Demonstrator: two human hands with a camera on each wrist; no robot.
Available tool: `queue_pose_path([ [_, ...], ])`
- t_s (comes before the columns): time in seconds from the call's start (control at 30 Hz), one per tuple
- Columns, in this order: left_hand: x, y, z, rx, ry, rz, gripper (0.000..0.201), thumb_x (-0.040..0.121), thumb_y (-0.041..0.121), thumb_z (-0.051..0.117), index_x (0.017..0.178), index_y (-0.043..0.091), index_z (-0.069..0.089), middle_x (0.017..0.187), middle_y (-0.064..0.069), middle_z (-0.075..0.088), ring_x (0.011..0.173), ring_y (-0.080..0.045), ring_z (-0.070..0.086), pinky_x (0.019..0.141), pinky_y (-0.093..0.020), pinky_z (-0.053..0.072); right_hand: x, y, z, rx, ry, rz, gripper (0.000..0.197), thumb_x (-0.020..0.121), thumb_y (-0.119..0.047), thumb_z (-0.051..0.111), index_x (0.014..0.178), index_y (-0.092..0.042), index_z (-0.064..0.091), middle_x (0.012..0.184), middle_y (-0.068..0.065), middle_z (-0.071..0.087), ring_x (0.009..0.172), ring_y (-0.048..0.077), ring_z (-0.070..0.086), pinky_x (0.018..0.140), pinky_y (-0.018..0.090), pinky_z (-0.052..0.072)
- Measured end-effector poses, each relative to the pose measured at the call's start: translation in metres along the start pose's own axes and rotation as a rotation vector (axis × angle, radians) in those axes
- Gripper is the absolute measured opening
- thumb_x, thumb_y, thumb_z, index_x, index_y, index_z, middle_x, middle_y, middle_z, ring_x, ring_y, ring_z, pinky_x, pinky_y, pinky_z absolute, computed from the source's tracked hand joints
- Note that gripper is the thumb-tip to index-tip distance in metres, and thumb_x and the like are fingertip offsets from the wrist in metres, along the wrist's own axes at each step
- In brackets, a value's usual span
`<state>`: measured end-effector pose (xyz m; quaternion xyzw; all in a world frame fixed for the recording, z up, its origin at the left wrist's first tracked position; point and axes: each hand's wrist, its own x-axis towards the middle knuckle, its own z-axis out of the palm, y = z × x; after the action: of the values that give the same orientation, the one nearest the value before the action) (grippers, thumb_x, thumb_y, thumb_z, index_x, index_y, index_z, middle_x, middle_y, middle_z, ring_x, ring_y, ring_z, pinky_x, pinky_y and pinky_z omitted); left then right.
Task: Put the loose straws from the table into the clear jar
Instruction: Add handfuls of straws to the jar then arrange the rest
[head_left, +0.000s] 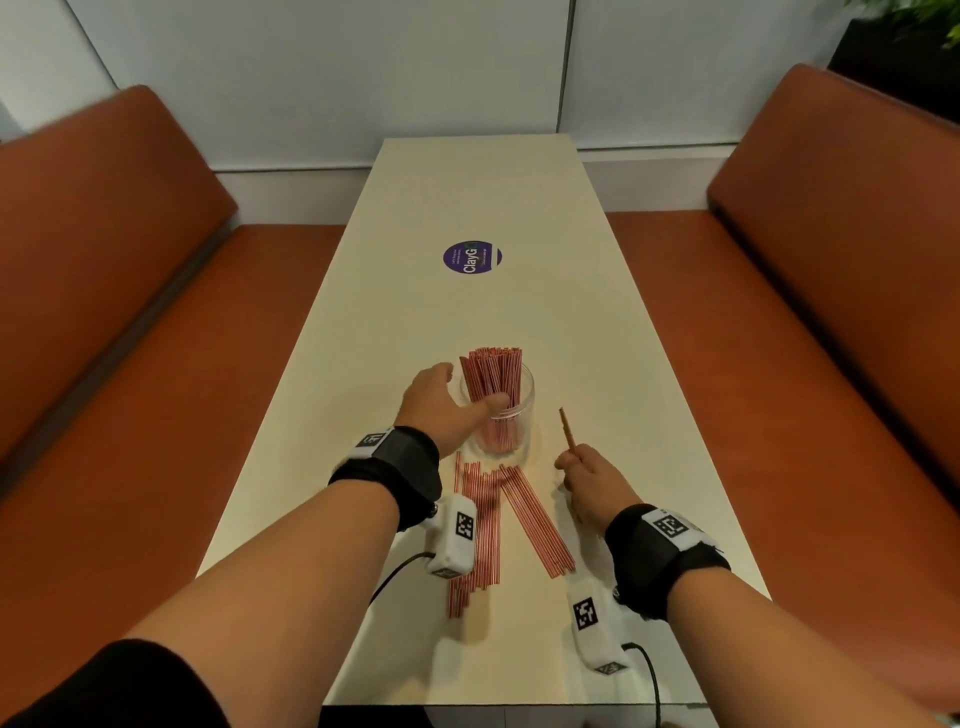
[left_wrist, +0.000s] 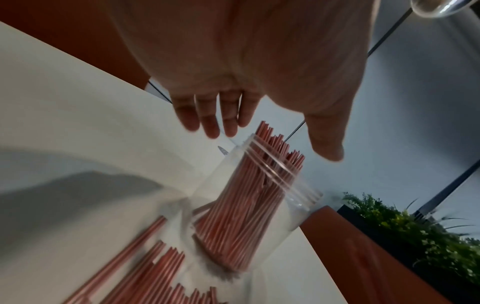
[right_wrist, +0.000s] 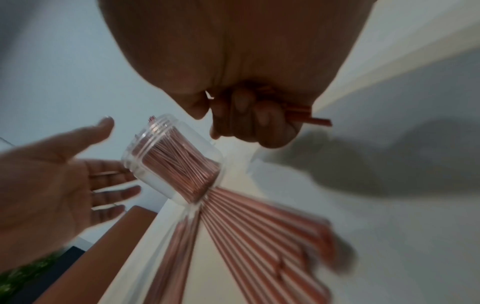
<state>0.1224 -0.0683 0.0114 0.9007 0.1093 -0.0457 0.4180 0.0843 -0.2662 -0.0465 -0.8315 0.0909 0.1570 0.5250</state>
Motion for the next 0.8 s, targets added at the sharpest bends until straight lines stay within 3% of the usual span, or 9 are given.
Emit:
queue_pose_path([
  [0.1,0.005,0.000,0.000,0.051,-0.126,-0.023,0.104,0.069,0.062,0.072,0.147,0.011,0.027,0.152,-0.008,0.033,0.137,-0.028,0.036,0.110,-0.043,0.035,0.005,-0.027,-0.011,0.218,0.029,-0.082,0.021,0.100,-0.014,0.034,0.091,-0.016,0.053,0.072,-0.001,0.045,0.061,0.013,0.042,0.060,0.028,0.039],
  [0.23,0.008,0.001,0.001,0.036,-0.153,0.034,0.088,0.063,0.065,0.073,0.134,0.019,0.046,0.134,-0.002,0.054,0.120,-0.023,0.052,0.101,-0.041,0.044,0.019,-0.085,-0.022,0.405,0.025,-0.313,0.029,0.100,-0.009,0.032,0.087,-0.021,0.055,0.071,-0.002,0.049,0.065,0.013,0.045,0.066,0.026,0.041],
  [0.37,0.008,-0.002,0.002,0.008,-0.155,0.073,0.076,0.064,0.059,0.075,0.127,0.023,0.052,0.123,0.002,0.061,0.108,-0.018,0.058,0.094,-0.037,0.048,0.037,-0.119,-0.011,0.470,-0.066,-0.451,0.031,0.101,-0.008,0.032,0.089,-0.022,0.056,0.072,-0.003,0.050,0.067,0.011,0.048,0.067,0.022,0.042],
  [0.53,0.008,-0.003,-0.001,-0.023,-0.159,0.127,0.056,0.075,0.042,0.076,0.122,0.022,0.053,0.113,0.005,0.061,0.096,-0.011,0.055,0.082,-0.024,0.041,0.056,-0.117,0.014,0.416,-0.114,-0.402,0.030,0.100,-0.005,0.032,0.088,-0.022,0.054,0.070,-0.001,0.051,0.064,0.015,0.048,0.069,0.028,0.043],
  [0.67,0.009,-0.001,-0.004,0.002,-0.152,0.169,0.052,0.081,0.038,0.072,0.126,0.022,0.052,0.112,0.007,0.058,0.096,-0.009,0.051,0.082,-0.022,0.038,0.061,-0.113,0.023,0.356,-0.135,-0.351,0.028,0.099,-0.008,0.036,0.088,-0.024,0.055,0.075,0.000,0.057,0.068,0.015,0.053,0.075,0.036,0.047],
  [0.8,0.009,0.002,-0.006,0.024,-0.165,0.215,0.046,0.083,0.031,0.070,0.125,0.020,0.053,0.109,0.008,0.059,0.099,-0.013,0.056,0.083,-0.022,0.040,0.060,-0.113,0.022,0.338,-0.130,-0.351,0.026,0.100,-0.011,0.038,0.089,-0.025,0.056,0.082,-0.001,0.062,0.077,0.012,0.058,0.088,0.041,0.050],
])
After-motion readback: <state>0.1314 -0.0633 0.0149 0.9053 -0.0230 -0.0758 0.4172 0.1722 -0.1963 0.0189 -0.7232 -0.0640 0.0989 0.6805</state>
